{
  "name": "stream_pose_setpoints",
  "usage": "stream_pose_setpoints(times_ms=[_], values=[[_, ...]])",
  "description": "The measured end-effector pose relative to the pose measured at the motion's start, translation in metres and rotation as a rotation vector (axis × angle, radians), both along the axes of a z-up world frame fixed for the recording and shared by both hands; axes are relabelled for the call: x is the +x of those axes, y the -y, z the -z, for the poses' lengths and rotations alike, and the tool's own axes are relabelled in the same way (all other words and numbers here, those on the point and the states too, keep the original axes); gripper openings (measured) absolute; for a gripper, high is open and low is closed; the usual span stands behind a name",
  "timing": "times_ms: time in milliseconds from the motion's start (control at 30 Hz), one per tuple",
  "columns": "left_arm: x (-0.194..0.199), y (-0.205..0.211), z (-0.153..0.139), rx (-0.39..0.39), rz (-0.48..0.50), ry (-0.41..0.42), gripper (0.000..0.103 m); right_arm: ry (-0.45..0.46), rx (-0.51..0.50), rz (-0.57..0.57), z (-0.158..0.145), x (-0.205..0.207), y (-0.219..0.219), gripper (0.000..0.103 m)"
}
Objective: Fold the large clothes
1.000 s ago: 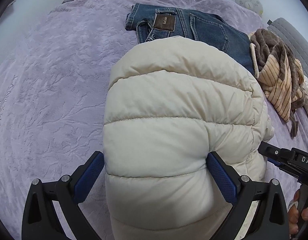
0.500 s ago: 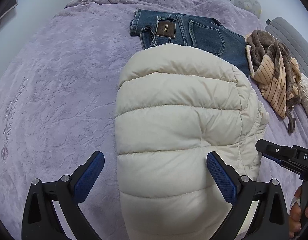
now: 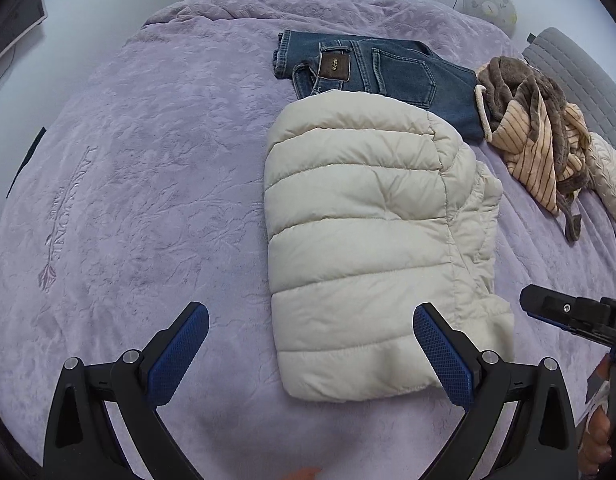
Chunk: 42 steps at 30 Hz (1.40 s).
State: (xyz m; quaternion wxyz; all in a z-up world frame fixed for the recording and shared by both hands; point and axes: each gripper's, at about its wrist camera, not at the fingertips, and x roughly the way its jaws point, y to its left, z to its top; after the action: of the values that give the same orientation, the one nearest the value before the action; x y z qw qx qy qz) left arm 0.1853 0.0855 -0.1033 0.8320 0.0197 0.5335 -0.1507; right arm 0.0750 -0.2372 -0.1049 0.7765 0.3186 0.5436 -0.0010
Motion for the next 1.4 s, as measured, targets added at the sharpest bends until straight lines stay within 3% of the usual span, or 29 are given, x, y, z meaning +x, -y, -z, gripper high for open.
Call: stream_pose_setpoints(times_ms=[33, 167, 267, 333, 400, 600, 967, 1400], values=[[-0.005, -0.002, -0.004, -0.003, -0.002, 0.0, 0.102, -0.002, -0.004, -0.006, -0.004, -0.005, -0.004, 0.06], [-0.025, -0.009, -0.022, 0.016, -0.01, 0.014, 0.102, 0.008, -0.045, -0.023, -0.023, -0.024, -0.019, 0.082], [-0.038, -0.015, -0.032, 0.024, -0.019, 0.009, 0.102, 0.018, -0.105, -0.041, -0.039, -0.036, -0.031, 0.084], [-0.047, -0.019, -0.039, 0.025, -0.03, 0.018, 0.102, 0.021, -0.146, -0.053, -0.05, -0.042, -0.039, 0.09], [-0.055, -0.022, -0.046, 0.032, -0.044, 0.035, 0.102, 0.031, -0.192, -0.057, -0.06, -0.048, -0.046, 0.103], [-0.076, -0.031, -0.065, 0.01, -0.054, 0.047, 0.102, 0.081, -0.256, -0.028, -0.086, -0.066, -0.058, 0.103], [-0.113, -0.041, -0.098, 0.056, -0.084, 0.06, 0.102, 0.097, -0.371, -0.018, -0.127, -0.099, -0.082, 0.103], [-0.131, -0.048, -0.125, 0.091, -0.108, 0.092, 0.102, 0.096, -0.395, -0.008, -0.139, -0.115, -0.092, 0.103]])
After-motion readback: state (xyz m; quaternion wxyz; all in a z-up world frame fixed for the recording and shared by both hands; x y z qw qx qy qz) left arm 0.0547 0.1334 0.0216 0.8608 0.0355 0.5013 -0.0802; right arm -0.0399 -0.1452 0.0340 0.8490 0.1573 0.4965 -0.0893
